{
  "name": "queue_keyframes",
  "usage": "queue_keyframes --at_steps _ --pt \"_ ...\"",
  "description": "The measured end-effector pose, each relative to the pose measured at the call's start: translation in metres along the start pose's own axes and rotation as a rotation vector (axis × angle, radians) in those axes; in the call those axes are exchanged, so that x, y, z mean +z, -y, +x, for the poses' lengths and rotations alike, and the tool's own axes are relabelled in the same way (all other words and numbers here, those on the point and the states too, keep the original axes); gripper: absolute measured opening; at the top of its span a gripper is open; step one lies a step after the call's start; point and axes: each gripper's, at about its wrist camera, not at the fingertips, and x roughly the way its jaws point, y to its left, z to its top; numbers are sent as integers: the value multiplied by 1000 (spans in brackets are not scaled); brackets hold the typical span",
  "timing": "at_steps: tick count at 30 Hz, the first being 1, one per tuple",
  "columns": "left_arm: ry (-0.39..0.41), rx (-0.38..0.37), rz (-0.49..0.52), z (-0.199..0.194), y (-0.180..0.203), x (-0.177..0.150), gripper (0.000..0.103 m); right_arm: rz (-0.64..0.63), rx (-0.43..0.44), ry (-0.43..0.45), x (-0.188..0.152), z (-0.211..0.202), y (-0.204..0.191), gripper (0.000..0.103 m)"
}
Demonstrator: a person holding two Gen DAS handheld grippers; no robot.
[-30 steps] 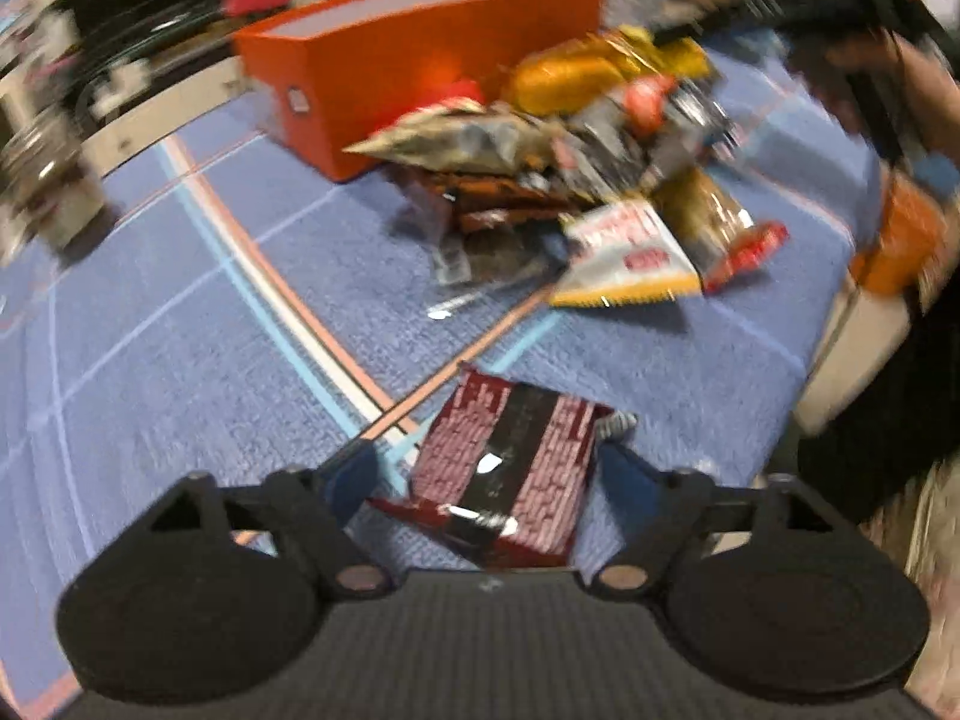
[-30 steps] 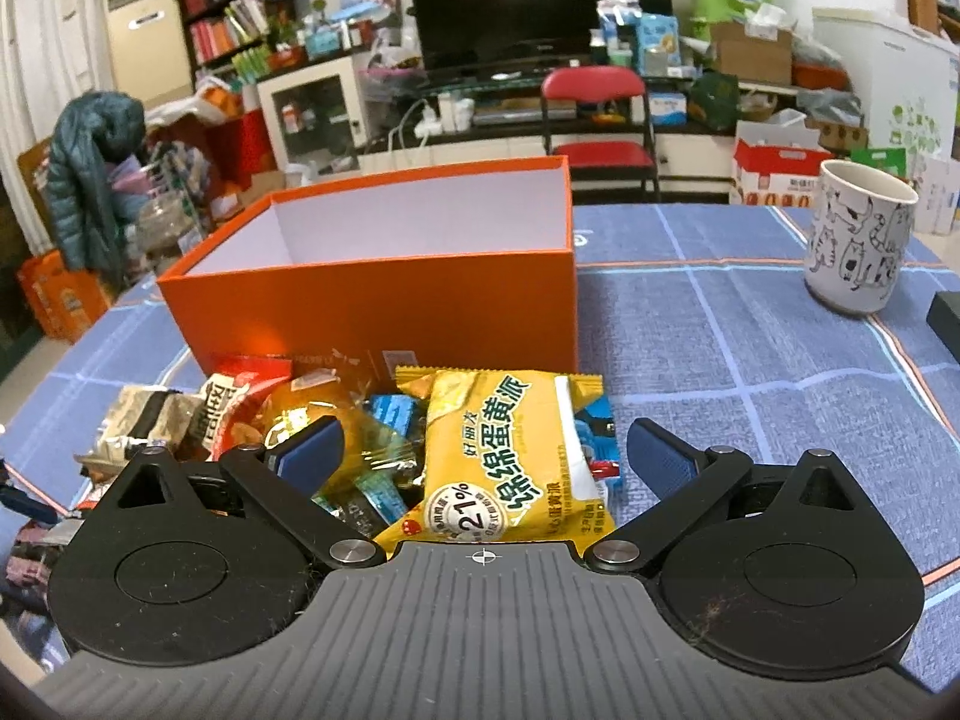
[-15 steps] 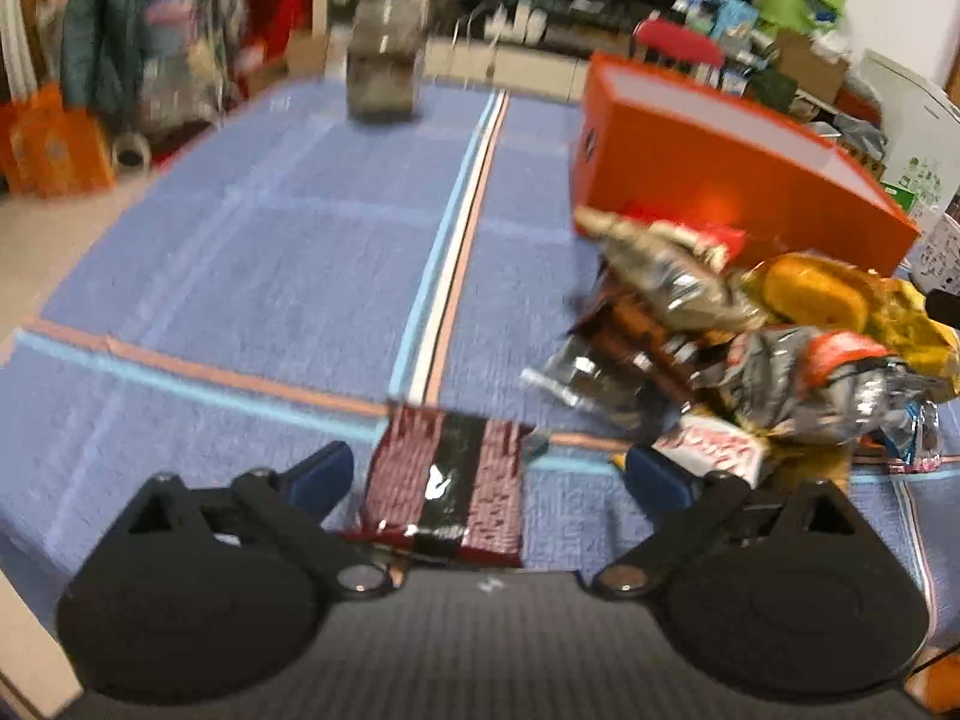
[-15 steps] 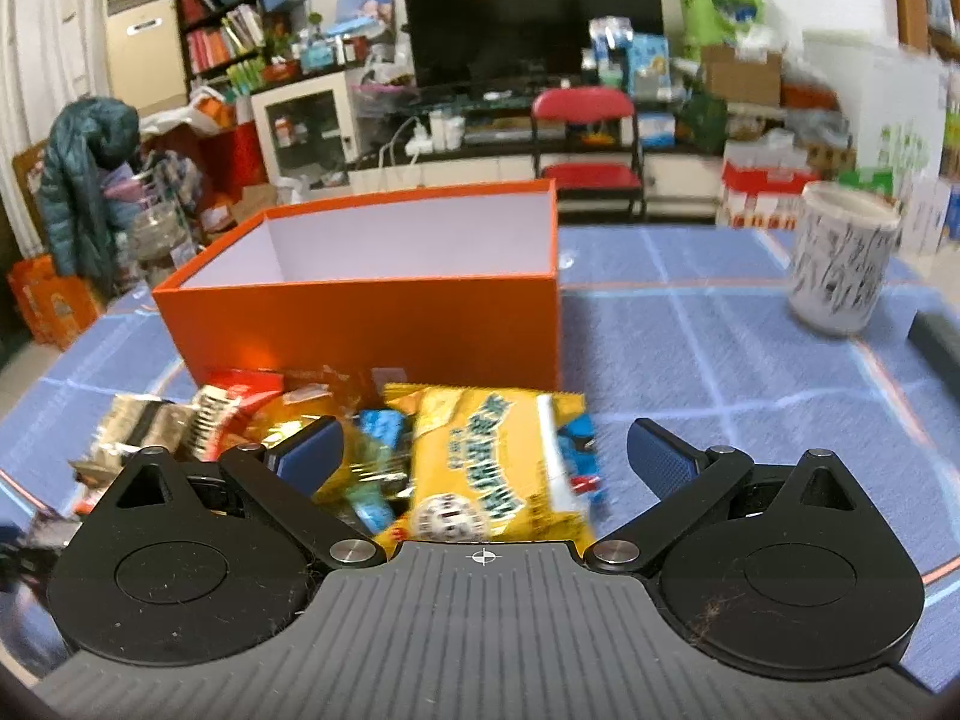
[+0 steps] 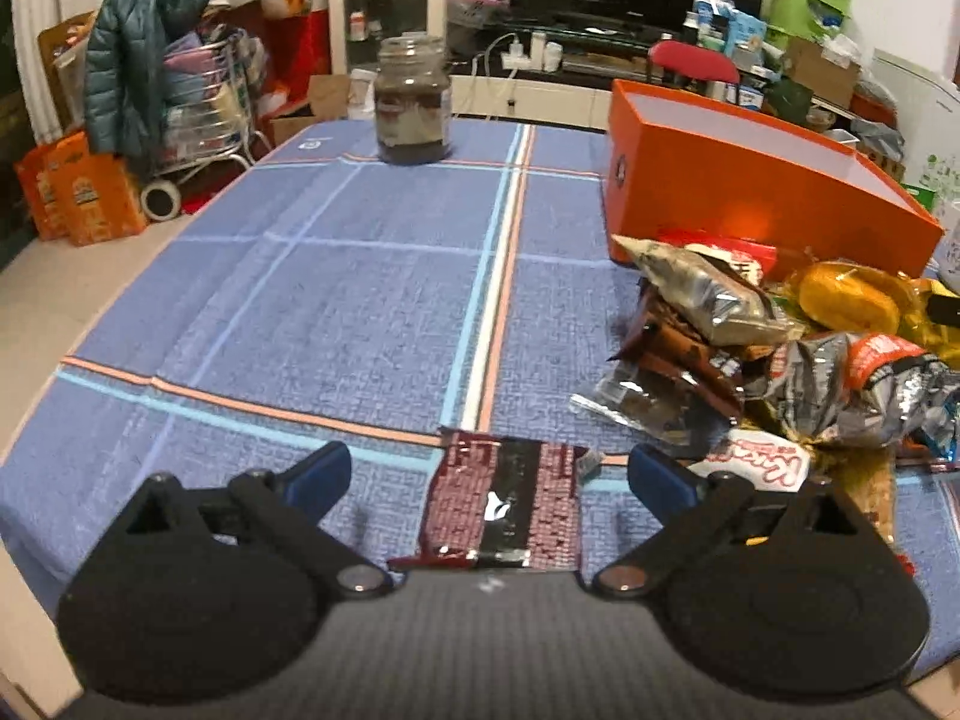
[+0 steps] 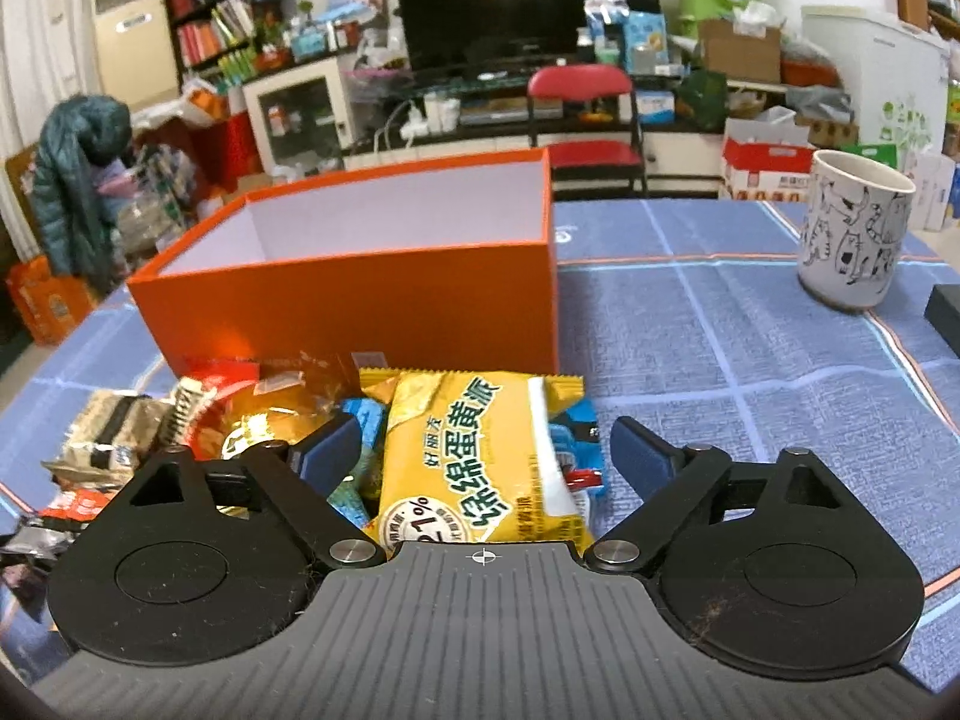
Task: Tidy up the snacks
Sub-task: 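Close the left gripper on the chocolate bar while the right gripper grasps the yellow cake packet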
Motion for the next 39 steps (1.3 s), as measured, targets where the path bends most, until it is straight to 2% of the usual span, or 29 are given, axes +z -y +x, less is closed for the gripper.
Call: queue_keyframes --at_steps 6,8,10,12,14,19,24,29,33,34,35,37,39 --pt "-17 -20 1 1 4 -2 98 15 -54 -68 -4 12 -4 76" --pt "-14 -21 6 1 5 -2 96 29 -49 -74 -5 12 -1 75" --pt "-16 -34 19 1 6 -2 88 38 -31 -87 -6 13 2 65" --pt "-26 -48 34 3 8 -3 73 38 -19 -106 -6 15 1 58" --pt "-38 -43 48 5 8 -4 69 25 -18 -111 -7 14 0 57" --pt "-73 -40 7 10 2 -6 68 29 -9 -122 -7 15 1 59" --pt "-82 -37 34 11 7 -8 68 33 -16 -131 -8 15 3 59" --pt "-85 -9 85 13 17 -13 69 39 -19 -141 -7 14 1 53" --pt "-95 -6 74 14 18 -14 80 44 -23 -143 -8 14 0 53" --pt "-97 -6 72 15 18 -14 81 45 -25 -140 -8 14 0 51" --pt "-97 -4 75 14 19 -14 79 48 -24 -137 -7 13 0 50" --pt "-78 2 77 11 19 -14 55 53 -18 -127 -6 11 0 44" --pt "-77 -13 89 8 21 -13 49 62 -6 -116 -4 8 1 40"
